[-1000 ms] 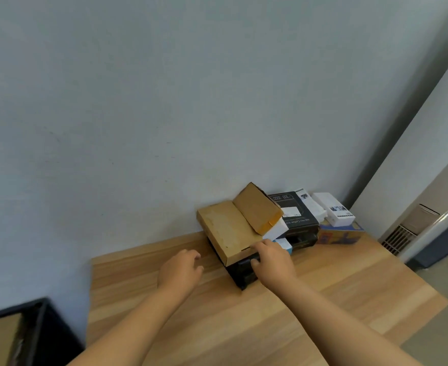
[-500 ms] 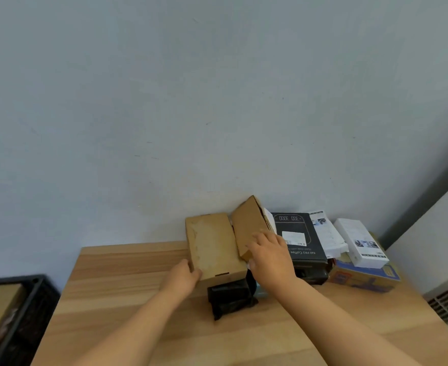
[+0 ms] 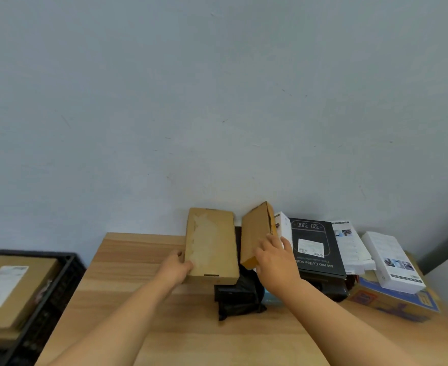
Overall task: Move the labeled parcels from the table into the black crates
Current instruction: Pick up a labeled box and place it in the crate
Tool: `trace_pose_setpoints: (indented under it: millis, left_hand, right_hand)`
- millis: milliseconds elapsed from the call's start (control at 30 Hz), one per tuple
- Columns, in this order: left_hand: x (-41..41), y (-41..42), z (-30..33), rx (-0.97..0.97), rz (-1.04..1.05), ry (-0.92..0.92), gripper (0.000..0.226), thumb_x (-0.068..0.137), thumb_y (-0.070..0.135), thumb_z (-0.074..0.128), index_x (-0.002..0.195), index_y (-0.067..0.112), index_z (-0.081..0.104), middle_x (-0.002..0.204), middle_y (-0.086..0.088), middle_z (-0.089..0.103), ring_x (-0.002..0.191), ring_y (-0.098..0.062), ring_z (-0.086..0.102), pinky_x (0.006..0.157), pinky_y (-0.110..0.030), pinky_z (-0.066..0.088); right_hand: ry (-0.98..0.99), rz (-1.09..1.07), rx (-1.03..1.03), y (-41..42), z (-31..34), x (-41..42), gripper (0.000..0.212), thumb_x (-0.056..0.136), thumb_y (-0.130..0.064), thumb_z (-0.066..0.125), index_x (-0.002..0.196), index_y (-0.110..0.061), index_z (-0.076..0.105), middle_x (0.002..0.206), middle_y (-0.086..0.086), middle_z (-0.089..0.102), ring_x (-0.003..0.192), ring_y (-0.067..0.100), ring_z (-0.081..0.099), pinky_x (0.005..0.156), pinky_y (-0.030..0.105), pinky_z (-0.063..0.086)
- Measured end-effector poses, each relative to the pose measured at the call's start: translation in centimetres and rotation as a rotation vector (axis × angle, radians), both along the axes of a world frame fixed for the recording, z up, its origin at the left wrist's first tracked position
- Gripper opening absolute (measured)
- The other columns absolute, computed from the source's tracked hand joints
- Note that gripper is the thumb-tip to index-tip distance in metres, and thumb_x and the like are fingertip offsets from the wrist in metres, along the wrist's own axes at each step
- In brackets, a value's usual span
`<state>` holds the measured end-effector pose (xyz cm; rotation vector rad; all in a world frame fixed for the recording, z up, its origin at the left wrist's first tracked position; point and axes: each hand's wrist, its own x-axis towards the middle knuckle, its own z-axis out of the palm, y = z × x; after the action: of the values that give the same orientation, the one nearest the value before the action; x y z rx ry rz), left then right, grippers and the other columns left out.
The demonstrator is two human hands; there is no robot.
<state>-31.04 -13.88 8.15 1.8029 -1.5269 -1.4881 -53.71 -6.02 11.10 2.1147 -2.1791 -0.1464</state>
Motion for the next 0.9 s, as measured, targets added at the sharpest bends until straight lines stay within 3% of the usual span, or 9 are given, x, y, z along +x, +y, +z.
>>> trace_pose_setpoints:
  millis: [267, 467, 567, 700, 800, 867, 900]
  left_hand:
    - [5.0, -0.3, 2.8, -0.106, 0.029, 0.016, 0.048, 0.094, 0.010, 0.053, 0.139, 0.010, 0.037, 0.122, -0.013, 0.058, 0.104, -0.027, 0.057, 0.088, -0.035, 0.047]
    - [7.9, -0.4, 6.6, -0.175, 0.006, 0.068, 0.051, 0.096, 0.017, 0.051, 0.142, 0.023, 0.030, 0.101, -0.003, 0.059, 0.088, -0.021, 0.061, 0.074, -0.031, 0.049]
    - [9.2, -0.8, 9.2, -0.260, -0.006, 0.067, 0.054, 0.095, 0.018, 0.051, 0.142, 0.030, 0.030, 0.102, -0.002, 0.061, 0.091, -0.023, 0.063, 0.080, -0.036, 0.052]
    - [10.9, -1.2, 12.6, -0.364, -0.035, 0.110, 0.063, 0.094, 0.020, 0.053, 0.146, 0.037, 0.022, 0.106, -0.001, 0.061, 0.095, -0.020, 0.063, 0.079, -0.033, 0.052]
    - [11.8, -1.5, 15.3, -0.454, -0.060, 0.138, 0.067, 0.095, 0.023, 0.053, 0.146, 0.044, 0.015, 0.112, 0.001, 0.058, 0.098, -0.014, 0.060, 0.068, -0.021, 0.047]
    - [12.0, -1.6, 17.1, -0.503, -0.073, 0.174, 0.066, 0.095, 0.021, 0.052, 0.145, 0.046, 0.016, 0.114, 0.003, 0.057, 0.099, -0.010, 0.058, 0.068, -0.018, 0.044]
    - [12.1, -1.6, 17.9, -0.528, -0.078, 0.191, 0.065, 0.095, 0.018, 0.051, 0.145, 0.047, 0.019, 0.116, 0.003, 0.057, 0.101, -0.009, 0.057, 0.070, -0.018, 0.044]
  right_hand:
    - [0.024, -0.050, 0.108, -0.6, 0.3, 2.8, 0.032, 0.089, -0.020, 0.049, 0.121, -0.019, 0.058, 0.134, 0.004, 0.049, 0.137, 0.029, 0.027, 0.115, 0.047, 0.011]
    - [-0.034, -0.064, 0.024, -2.2, 3.7, 5.7, 0.037, 0.093, -0.027, 0.045, 0.129, -0.024, 0.054, 0.133, -0.001, 0.052, 0.130, 0.022, 0.035, 0.111, 0.039, 0.017]
    - [-0.290, -0.085, -0.087, -3.5, 6.4, 7.8, 0.038, 0.098, -0.030, 0.042, 0.135, -0.024, 0.049, 0.136, -0.002, 0.052, 0.128, 0.019, 0.039, 0.107, 0.033, 0.028]
    - [-0.954, -0.212, -0.235, -5.2, 10.9, 10.7, 0.039, 0.101, -0.027, 0.041, 0.138, -0.016, 0.047, 0.134, 0.006, 0.054, 0.119, 0.019, 0.052, 0.098, 0.031, 0.042]
    - [-1.217, -0.240, -0.341, -6.0, 14.4, 12.3, 0.037, 0.101, -0.023, 0.038, 0.136, -0.016, 0.048, 0.121, 0.005, 0.060, 0.095, 0.016, 0.060, 0.080, 0.025, 0.049]
    - [-1.324, -0.216, -0.373, -6.2, 16.6, 13.2, 0.033, 0.100, -0.019, 0.041, 0.131, -0.019, 0.052, 0.106, 0.006, 0.064, 0.079, 0.013, 0.060, 0.063, 0.019, 0.045]
    - [-1.347, -0.202, -0.389, -6.3, 17.4, 13.5, 0.032, 0.099, -0.018, 0.043, 0.130, -0.020, 0.053, 0.100, 0.007, 0.065, 0.075, 0.013, 0.060, 0.062, 0.020, 0.045]
